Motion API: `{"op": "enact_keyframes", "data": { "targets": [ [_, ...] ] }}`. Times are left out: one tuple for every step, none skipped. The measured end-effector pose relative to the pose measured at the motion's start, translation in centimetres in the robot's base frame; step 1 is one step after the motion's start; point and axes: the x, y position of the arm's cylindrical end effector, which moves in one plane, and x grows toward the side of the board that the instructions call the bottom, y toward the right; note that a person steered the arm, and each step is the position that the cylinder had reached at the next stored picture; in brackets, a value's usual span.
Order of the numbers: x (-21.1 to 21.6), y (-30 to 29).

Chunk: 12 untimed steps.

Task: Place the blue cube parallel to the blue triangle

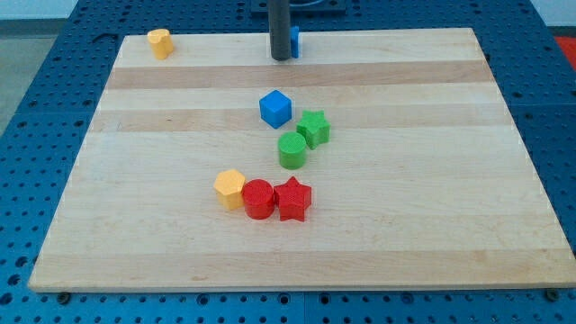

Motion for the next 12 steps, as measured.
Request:
{"op": "enact_keyframes", "data": {
  "targets": [
    [3.4,-2.6],
    [7.7,-5.4],
    [9.7,-7.7],
    [11.8,-7.8],
    [12.5,-6.7],
    [13.9,-5.0],
    [14.7,-3.0],
    [12.9,0.8],
    [10.4,4.7],
    [8.8,7.5],
    [10.6,6.0],
    [12.3,0.6]
  ]
}}
